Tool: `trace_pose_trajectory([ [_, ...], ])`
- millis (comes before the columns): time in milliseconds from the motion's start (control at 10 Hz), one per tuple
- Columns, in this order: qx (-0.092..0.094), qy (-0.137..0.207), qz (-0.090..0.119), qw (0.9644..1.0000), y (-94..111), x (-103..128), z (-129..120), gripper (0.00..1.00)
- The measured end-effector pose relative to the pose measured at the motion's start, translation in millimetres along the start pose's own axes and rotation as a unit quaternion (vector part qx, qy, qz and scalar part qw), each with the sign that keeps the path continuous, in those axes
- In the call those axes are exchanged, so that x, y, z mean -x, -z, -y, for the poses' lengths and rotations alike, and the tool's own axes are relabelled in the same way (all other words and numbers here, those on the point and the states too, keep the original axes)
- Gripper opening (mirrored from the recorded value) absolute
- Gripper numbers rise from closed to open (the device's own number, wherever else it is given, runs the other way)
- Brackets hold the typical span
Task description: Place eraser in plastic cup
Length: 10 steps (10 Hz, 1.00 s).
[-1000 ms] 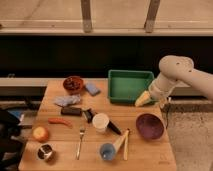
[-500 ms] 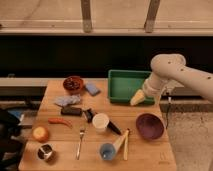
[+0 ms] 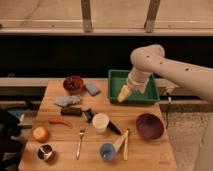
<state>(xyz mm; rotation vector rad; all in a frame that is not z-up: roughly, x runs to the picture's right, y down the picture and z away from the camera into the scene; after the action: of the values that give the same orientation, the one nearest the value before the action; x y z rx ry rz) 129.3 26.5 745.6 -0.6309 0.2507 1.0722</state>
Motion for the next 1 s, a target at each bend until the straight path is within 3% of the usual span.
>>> trace_pose_trajectory([
  [200,-0.002,0.06,-0.002,0.9982,-2,31,-26,0.8],
  [500,0.017,0.171,-0.011,0.9851,-6,78,-84,0.8],
  [600,0.018,0.185,-0.012,0.9826,-6,82,-89,0.8],
  [1000,0.017,0.186,-0.014,0.9824,-7,81,-88,0.8],
])
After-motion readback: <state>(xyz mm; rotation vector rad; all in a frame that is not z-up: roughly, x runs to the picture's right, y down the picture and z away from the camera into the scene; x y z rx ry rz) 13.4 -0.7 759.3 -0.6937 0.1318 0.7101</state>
